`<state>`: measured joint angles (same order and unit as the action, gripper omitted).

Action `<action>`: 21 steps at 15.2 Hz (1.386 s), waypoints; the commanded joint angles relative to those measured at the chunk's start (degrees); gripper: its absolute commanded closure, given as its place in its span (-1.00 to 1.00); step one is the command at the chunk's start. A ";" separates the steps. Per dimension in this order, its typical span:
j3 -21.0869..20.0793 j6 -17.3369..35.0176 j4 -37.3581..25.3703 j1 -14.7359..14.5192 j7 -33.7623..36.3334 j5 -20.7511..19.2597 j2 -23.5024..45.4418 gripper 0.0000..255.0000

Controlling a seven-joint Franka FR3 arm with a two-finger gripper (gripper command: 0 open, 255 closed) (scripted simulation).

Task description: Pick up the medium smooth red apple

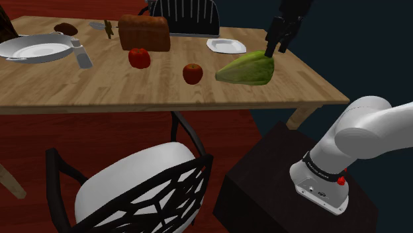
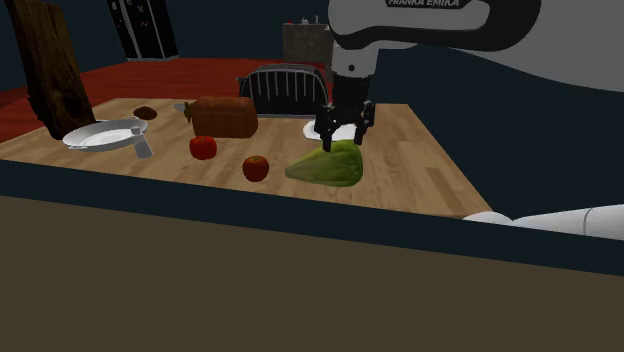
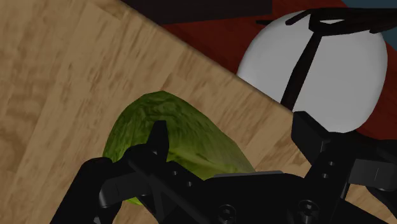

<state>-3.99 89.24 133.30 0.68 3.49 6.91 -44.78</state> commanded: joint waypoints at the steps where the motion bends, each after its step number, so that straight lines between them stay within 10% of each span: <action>1: 0.00 0.00 0.00 0.00 0.00 0.00 0.00 -1.00; 21: -9.78 13.01 -29.36 -3.02 5.49 -4.36 45.31 -1.00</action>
<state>-13.13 102.23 106.86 -1.90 8.08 3.28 -2.65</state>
